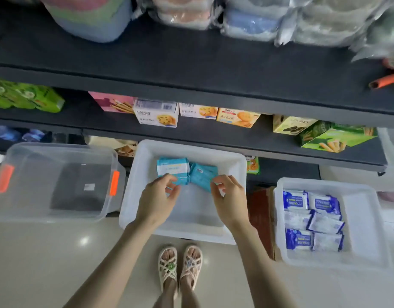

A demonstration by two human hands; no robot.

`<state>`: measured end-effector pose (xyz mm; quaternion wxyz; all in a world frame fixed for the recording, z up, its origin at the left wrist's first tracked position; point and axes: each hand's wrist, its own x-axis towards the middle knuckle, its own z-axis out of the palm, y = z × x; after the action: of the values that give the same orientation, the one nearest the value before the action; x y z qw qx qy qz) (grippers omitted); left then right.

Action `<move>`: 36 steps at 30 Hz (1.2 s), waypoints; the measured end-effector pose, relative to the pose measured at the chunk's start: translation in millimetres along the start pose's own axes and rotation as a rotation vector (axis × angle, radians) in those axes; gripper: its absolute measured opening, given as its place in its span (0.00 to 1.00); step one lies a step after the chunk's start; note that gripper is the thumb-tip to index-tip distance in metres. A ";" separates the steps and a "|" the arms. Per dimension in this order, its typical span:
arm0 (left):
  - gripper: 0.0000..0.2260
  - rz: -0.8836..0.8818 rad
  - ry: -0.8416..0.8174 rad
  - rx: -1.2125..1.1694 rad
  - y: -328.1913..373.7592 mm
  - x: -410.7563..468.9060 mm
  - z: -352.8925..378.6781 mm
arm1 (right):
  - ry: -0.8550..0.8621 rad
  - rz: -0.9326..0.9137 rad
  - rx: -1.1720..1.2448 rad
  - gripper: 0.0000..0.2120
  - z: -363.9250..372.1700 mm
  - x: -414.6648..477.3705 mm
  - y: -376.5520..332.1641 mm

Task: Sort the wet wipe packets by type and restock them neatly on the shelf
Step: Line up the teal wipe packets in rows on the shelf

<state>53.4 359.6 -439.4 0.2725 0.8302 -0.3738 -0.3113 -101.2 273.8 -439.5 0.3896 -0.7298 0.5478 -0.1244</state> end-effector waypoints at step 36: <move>0.05 -0.295 -0.050 -0.177 -97.7 59.7 102.0 | -0.091 0.344 0.501 0.14 111.0 48.8 113.1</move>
<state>55.5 345.9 -592.1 0.2865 0.8407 -0.2258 -0.4001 -95.1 267.2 -605.1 0.5970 -0.5124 0.5976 -0.1549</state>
